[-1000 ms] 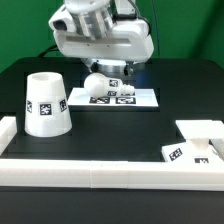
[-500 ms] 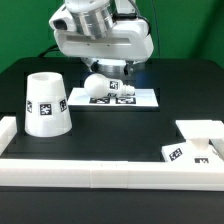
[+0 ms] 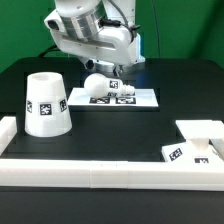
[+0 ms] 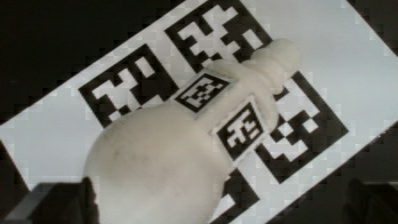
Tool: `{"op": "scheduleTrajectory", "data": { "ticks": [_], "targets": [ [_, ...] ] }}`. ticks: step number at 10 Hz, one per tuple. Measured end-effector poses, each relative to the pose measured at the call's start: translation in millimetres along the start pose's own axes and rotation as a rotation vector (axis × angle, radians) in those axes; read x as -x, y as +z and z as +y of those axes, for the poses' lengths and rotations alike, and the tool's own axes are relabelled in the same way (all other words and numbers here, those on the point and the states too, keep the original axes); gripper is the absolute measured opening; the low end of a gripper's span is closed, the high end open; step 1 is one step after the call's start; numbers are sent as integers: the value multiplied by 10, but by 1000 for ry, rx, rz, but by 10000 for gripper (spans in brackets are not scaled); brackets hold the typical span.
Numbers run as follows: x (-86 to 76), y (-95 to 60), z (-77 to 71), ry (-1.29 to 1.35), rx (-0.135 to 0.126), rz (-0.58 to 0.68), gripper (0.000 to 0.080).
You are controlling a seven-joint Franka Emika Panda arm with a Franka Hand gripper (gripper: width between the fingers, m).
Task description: Assemble lamp
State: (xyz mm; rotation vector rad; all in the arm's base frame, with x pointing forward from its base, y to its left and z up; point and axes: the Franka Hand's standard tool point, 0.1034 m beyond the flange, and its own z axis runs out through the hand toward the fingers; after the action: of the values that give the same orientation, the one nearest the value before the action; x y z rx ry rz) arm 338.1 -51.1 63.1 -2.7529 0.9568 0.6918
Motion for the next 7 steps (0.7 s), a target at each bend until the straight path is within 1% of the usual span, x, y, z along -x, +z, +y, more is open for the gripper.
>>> {"op": "scheduleTrajectory", "data": {
  "ticks": [2, 4, 5, 6, 7],
  "targets": [
    [4, 11, -3, -4, 2, -2, 699],
    [-24, 8, 54, 12, -1, -10, 699],
    [-32, 3, 124, 86, -36, -20, 699],
    [31, -8, 215, 123, -40, -114, 699],
    [12, -5, 257, 141, -51, -179, 699]
  ]
}}
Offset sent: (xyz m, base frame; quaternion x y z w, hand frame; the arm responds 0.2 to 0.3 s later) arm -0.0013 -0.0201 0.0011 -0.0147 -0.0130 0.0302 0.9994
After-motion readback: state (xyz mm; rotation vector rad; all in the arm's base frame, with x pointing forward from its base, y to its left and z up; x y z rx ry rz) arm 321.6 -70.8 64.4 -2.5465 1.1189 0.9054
